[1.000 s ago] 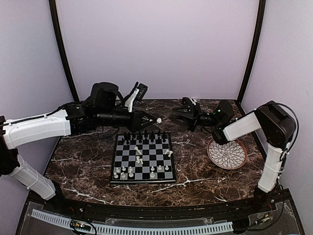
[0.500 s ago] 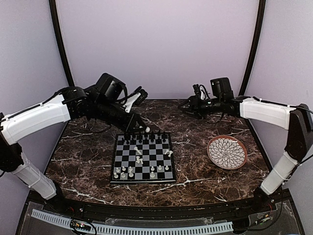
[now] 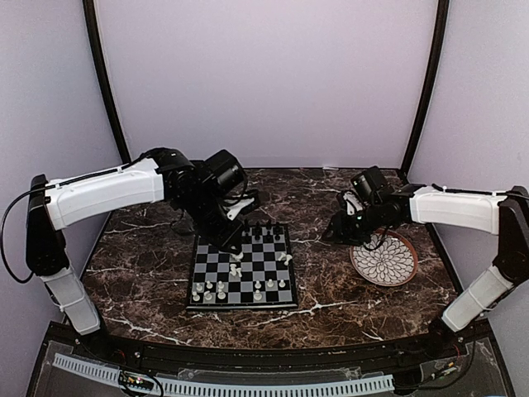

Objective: Set up the chess pieces on the board
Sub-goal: Place the king at d1.

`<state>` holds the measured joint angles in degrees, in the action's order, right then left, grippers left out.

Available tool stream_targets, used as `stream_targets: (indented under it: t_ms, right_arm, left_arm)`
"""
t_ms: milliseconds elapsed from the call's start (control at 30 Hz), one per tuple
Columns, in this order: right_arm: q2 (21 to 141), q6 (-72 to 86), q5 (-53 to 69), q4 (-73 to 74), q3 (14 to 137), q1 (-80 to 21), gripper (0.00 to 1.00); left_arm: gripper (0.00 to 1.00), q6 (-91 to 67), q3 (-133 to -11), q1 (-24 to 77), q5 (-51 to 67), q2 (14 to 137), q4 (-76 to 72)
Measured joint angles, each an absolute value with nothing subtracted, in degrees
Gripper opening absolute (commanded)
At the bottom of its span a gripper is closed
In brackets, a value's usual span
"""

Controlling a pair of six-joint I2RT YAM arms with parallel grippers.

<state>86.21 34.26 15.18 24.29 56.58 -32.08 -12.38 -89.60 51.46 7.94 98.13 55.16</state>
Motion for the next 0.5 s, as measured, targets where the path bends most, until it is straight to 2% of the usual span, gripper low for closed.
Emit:
stream_targets:
  t_ms: [267, 500]
  right_arm:
    - [86.0, 34.6, 9.8, 25.9, 56.3, -40.1, 0.42]
    - [87.9, 34.2, 8.7, 26.7, 57.7, -41.3, 0.42]
  left_arm:
    - [0.0, -13.6, -88.1, 54.7, 7.0, 100.5, 56.5]
    - [0.0, -17.3, -83.5, 55.2, 6.8, 101.4, 55.4]
